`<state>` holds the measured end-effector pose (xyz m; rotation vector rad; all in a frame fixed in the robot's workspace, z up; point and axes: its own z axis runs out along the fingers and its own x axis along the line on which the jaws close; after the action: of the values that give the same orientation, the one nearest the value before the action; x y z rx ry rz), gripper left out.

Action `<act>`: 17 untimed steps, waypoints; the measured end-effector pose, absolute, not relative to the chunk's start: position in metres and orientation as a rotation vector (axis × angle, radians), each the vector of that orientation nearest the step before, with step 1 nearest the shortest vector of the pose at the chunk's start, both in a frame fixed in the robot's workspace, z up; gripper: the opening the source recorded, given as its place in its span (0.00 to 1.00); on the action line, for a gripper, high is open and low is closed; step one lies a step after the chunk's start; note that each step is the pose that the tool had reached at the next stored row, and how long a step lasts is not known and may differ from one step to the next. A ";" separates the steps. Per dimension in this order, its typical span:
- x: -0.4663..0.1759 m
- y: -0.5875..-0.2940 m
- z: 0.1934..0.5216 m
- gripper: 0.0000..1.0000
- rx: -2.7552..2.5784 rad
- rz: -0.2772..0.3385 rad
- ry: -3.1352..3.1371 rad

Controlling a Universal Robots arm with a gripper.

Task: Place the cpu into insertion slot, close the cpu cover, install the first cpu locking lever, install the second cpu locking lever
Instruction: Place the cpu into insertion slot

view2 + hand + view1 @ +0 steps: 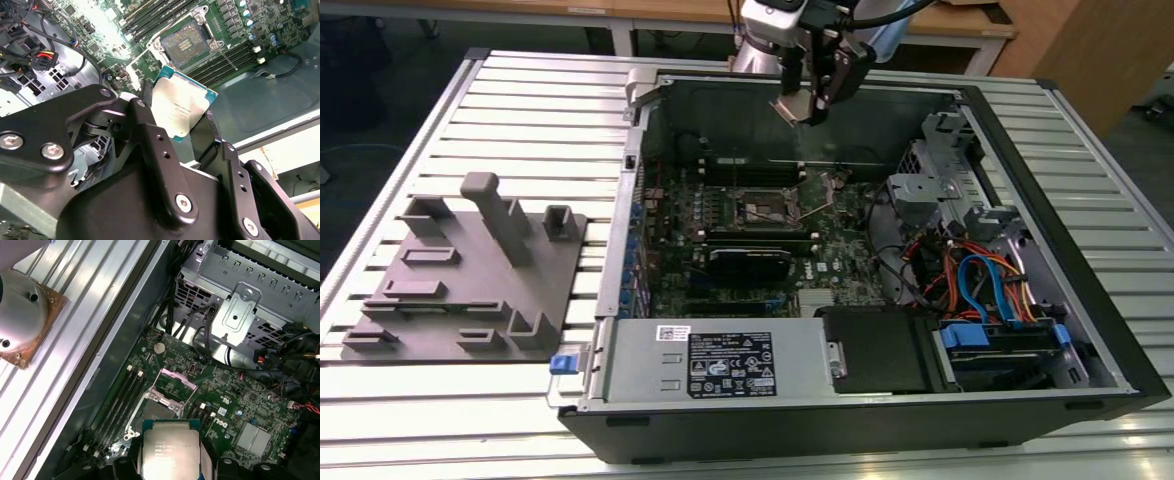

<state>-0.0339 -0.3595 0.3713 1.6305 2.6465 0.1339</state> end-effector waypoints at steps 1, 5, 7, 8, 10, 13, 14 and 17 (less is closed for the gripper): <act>-0.034 -0.359 0.371 0.54 1.636 0.134 2.643; -0.034 -0.359 0.371 0.54 1.661 0.133 2.626; -0.034 -0.359 0.371 0.54 1.673 0.133 2.618; -0.034 -0.359 0.371 0.54 1.679 0.133 2.614; -0.034 -0.359 0.371 0.54 1.691 0.133 2.606; -0.034 -0.359 0.371 0.54 1.709 0.132 2.594; -0.034 -0.359 0.371 0.54 1.714 0.132 2.590; -0.034 -0.359 0.371 0.54 1.732 0.132 2.577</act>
<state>-0.0339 -0.3595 0.3713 1.7323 2.5770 0.1318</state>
